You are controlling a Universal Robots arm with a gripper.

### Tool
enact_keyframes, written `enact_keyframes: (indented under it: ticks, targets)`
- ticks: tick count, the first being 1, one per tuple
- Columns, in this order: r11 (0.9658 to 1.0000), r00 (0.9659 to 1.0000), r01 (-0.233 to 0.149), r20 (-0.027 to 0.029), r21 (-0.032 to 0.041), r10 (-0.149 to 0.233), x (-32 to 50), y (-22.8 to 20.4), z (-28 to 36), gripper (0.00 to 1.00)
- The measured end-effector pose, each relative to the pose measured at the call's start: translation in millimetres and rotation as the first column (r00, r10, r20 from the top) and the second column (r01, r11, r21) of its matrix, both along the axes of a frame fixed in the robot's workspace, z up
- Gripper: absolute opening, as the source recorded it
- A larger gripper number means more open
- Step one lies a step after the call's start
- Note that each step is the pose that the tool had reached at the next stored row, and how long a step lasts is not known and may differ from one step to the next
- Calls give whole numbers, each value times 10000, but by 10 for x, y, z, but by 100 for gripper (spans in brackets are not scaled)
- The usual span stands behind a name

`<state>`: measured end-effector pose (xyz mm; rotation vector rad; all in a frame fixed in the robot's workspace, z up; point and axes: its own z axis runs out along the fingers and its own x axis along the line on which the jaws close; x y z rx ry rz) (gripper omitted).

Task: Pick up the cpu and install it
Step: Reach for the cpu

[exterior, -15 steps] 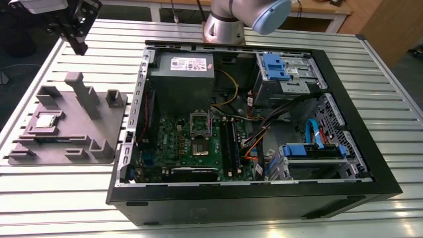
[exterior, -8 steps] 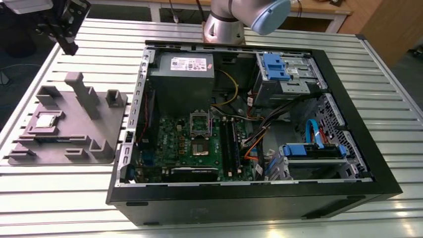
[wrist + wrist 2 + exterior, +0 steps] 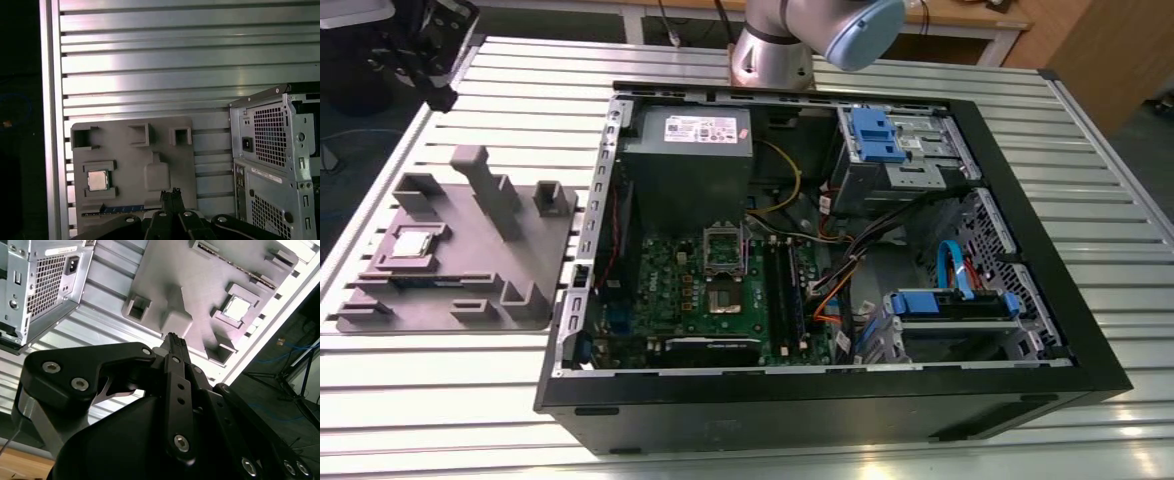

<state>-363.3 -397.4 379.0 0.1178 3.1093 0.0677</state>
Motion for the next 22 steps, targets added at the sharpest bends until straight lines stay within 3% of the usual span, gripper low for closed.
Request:
enact_keyframes:
  ticks: [22]
  targets:
    - [10000,10000,0,0,0,0,-459,9,-69,10]
